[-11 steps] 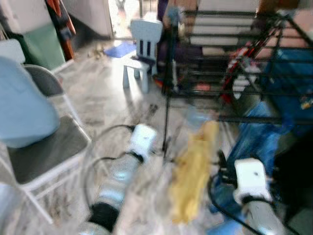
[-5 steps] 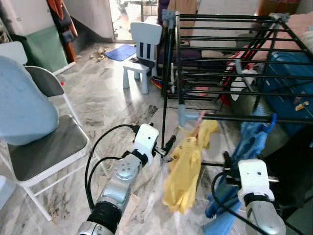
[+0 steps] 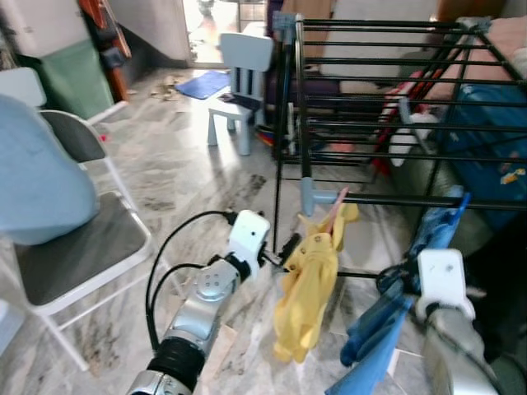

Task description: Hang hanger

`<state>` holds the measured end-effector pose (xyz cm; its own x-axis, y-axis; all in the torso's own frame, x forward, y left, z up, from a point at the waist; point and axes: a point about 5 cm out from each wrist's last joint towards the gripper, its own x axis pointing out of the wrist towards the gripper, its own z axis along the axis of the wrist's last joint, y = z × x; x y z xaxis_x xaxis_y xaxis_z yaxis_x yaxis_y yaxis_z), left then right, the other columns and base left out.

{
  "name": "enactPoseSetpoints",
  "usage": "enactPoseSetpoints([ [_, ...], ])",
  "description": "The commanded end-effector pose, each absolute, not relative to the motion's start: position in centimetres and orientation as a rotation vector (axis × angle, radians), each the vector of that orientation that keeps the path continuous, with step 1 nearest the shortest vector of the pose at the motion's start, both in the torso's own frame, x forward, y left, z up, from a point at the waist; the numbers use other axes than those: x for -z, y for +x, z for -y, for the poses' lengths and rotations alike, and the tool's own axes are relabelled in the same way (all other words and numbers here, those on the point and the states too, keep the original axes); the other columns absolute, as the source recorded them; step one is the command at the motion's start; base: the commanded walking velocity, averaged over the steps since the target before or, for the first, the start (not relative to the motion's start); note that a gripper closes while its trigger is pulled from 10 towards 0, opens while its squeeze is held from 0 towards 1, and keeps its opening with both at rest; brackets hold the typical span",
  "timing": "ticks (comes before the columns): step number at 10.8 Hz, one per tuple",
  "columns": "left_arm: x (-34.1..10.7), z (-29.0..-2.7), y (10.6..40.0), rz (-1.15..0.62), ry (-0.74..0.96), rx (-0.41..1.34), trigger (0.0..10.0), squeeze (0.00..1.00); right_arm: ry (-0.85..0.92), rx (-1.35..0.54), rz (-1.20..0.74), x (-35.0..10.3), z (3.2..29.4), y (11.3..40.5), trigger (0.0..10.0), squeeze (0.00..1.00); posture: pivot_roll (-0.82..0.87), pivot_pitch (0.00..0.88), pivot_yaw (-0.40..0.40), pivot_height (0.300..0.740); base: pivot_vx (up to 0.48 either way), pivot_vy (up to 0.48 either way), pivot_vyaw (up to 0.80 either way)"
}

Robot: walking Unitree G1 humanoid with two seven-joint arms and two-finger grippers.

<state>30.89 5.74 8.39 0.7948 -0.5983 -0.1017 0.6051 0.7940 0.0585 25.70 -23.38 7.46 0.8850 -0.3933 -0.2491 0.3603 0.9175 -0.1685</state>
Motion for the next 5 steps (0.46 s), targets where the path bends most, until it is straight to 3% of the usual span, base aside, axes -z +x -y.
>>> enactPoseSetpoints([
  [1, -8.6, -6.1, 31.2, -0.08, 0.102, 0.646, 10.0, 0.0, -0.088, 0.414, -0.325, -6.8, 23.8, 25.9, 10.0, 0.0, -0.06, 0.0, 0.005, 0.74, 0.0, 0.0, 0.0],
  [5, -9.2, -5.9, 31.5, -0.068, 0.107, 0.66, 10.0, 0.0, -0.001, 0.412, -0.408, -5.5, 24.5, 27.3, 10.0, 0.0, -0.06, 0.0, -0.007, 0.74, 0.0, 0.0, 0.0],
])
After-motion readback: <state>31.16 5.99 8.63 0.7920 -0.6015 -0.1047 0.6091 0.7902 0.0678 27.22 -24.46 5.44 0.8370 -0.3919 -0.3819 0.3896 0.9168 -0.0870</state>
